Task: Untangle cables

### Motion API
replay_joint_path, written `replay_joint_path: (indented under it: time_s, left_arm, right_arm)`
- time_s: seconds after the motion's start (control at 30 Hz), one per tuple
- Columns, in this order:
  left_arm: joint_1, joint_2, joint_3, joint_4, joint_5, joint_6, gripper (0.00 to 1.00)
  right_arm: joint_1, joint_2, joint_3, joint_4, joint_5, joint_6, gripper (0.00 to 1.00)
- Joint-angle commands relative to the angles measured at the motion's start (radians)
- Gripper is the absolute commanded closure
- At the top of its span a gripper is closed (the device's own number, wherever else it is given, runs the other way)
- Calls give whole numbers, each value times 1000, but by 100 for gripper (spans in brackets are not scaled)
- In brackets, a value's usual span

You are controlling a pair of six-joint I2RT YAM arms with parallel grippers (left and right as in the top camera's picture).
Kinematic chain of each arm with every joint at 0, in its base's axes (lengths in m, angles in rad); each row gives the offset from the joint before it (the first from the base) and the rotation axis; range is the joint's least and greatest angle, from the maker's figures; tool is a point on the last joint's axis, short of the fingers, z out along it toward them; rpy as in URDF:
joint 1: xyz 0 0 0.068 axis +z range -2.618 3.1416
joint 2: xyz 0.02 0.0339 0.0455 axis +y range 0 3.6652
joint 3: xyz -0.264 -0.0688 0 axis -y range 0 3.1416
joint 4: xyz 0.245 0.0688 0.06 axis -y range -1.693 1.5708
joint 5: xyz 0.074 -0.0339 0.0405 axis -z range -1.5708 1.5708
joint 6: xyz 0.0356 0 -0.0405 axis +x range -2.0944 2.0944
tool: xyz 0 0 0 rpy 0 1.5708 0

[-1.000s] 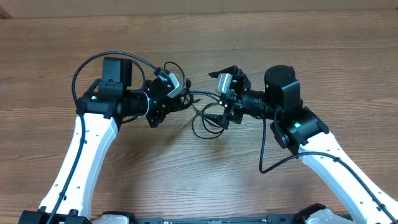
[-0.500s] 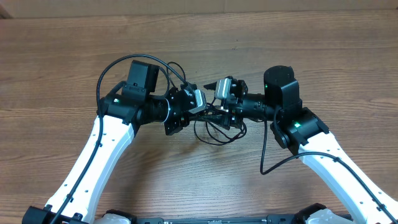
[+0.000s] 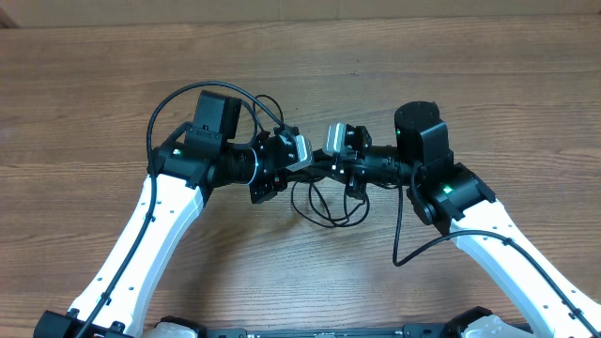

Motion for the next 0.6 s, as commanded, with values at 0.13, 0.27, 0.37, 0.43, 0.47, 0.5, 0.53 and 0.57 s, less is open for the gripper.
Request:
replay_joint_path:
  time_s: [0.13,0.27,0.37,0.43,0.47,0.5,0.53,0.57]
  left_arm:
    - [6,-23,26,9,13,26,96]
    - [6,-23,26,6,9,14,95]
    - [6,-23,26,2,9,-22,0]
    - [6,-23,26,-10,8,-27,0]
    - [6,-23,26,-17,5,-27,1]
    - [6,-23,26,-24,-2,-28,0]
    - [6,-24,26,-28,-13,-39,1]
    - [6,-23,26,-27,-31,-69,1]
  right_arm:
    - [-10,-7,16,-35,19,2,96]
    - [-11,-7,16,-34,26,2,96]
    - [-11,-8,16,-34,69,3,96]
    - [-11,-8,16,-34,99,3,96]
    - [-11,-8,16,-35,117,3,96]
    - [-11,-8,16,-34,133,10,96]
    - [-11,-8,16,-31,159,31,96]
    - [-11,-8,16,-27,185,52,96]
